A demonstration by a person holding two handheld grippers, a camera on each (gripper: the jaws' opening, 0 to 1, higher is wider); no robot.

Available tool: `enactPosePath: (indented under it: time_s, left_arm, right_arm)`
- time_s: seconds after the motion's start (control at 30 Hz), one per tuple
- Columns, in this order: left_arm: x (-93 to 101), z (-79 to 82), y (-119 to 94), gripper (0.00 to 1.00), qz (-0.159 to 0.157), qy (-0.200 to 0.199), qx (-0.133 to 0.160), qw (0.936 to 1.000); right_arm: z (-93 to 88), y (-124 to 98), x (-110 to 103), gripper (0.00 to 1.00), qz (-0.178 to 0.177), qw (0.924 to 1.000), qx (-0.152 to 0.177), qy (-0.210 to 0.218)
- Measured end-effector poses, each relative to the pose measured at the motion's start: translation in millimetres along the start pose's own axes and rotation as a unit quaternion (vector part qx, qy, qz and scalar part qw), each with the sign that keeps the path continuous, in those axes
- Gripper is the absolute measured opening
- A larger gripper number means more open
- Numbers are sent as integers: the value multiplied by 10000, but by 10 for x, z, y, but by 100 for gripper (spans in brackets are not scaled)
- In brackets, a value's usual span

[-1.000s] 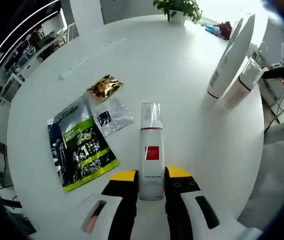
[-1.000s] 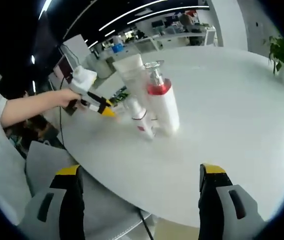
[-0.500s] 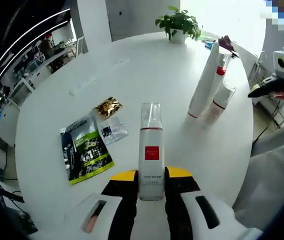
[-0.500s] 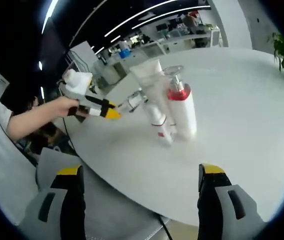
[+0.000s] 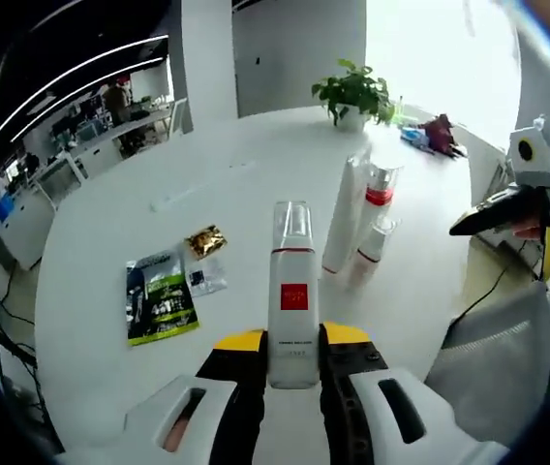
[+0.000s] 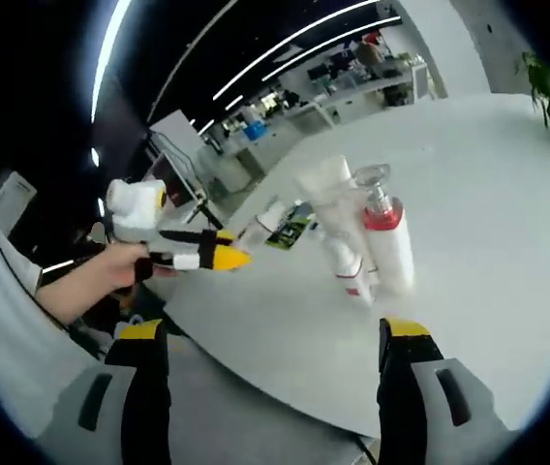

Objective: Arrange the skincare products in the storage area until every visible bottle or jar stands upright without overlapping.

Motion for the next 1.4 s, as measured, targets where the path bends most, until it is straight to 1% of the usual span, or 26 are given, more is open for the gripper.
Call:
enactPosePath:
  time_s: [0.07, 0.13, 0.2, 0.27, 0.37, 0.43, 0.5, 0.57, 0.67, 0.77, 0.87, 0.97, 1.03, 1.1, 1.2, 1.23, 1.3, 1.33, 1.4]
  left_arm:
    - [78, 39, -72, 25, 5, -14, 104, 9999]
    - [151, 83, -161, 25, 39, -24, 238, 9997]
    - [236, 134, -245, 25, 47, -23, 367, 9993]
    - [334, 186, -321, 25, 66, -8, 482, 9988]
    - [459, 245, -417, 25, 114, 136, 605, 9980]
    - [519, 269, -461, 25, 135, 282, 657, 9973]
    - [610, 297, -523, 25, 191, 479, 692, 9963]
    - [660, 286, -570, 25, 185, 593, 701, 9956]
    - [788, 299, -643, 25, 132, 722, 750, 9945]
    - [874, 279, -683, 25, 67, 779, 776, 9939]
    - [912, 248, -710, 25, 73, 895, 750, 9931]
    - [923, 239, -729, 25, 79, 939, 728, 9929]
    - [918, 238, -736, 25, 71, 925, 741, 9929]
    - [929, 243, -735, 25, 59, 928, 744, 9929]
    - [950, 251, -730, 25, 48, 900, 753, 9931]
    - [952, 258, -728, 25, 57, 888, 769, 9931]
    - [955, 252, -720, 25, 40, 894, 752, 9931]
    - [958, 250, -718, 25, 45, 898, 756, 9931]
    - [954, 243, -714, 25, 48, 875, 756, 9933]
  right_arm:
    - [72, 18, -88, 86, 202, 9993, 200, 237]
    - [132, 60, -152, 84, 324, 9981, 343, 387]
    - [171, 108, -206, 82, 441, 9973, 425, 414]
    - [186, 184, -272, 80, 508, 9968, 420, 449]
    - [222, 282, -389, 76, 699, 9949, 474, 544]
    - [235, 331, -472, 75, 833, 9929, 518, 676]
    - [242, 406, -587, 75, 991, 9871, 650, 1077]
    - [221, 448, -612, 73, 1012, 9839, 692, 1300]
    - [184, 493, -631, 69, 1037, 9825, 680, 1389]
    - [184, 494, -664, 62, 1130, 9801, 745, 1451]
    - [183, 483, -669, 54, 1121, 9800, 783, 1445]
    - [180, 469, -665, 46, 1149, 9778, 831, 1544]
    - [173, 468, -667, 40, 1155, 9778, 837, 1534]
    - [152, 476, -675, 37, 1163, 9781, 797, 1533]
    - [102, 497, -679, 36, 1146, 9790, 700, 1533]
    - [93, 501, -675, 34, 1139, 9791, 690, 1534]
    - [81, 503, -669, 26, 1132, 9790, 703, 1540]
    - [91, 502, -679, 24, 1166, 9776, 763, 1576]
    - [82, 508, -681, 24, 1155, 9780, 745, 1570]
Point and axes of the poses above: the point that each gripper's makers call its tool centre point, and the gripper's own axes: y roughly forward along the fingers, x roughly to its right, z roughly out of its top, the point moved 4 cm from there along -y, roughly backward along the fingers, and after that the axes turned 1 degree about y, right-handed, at the moved point
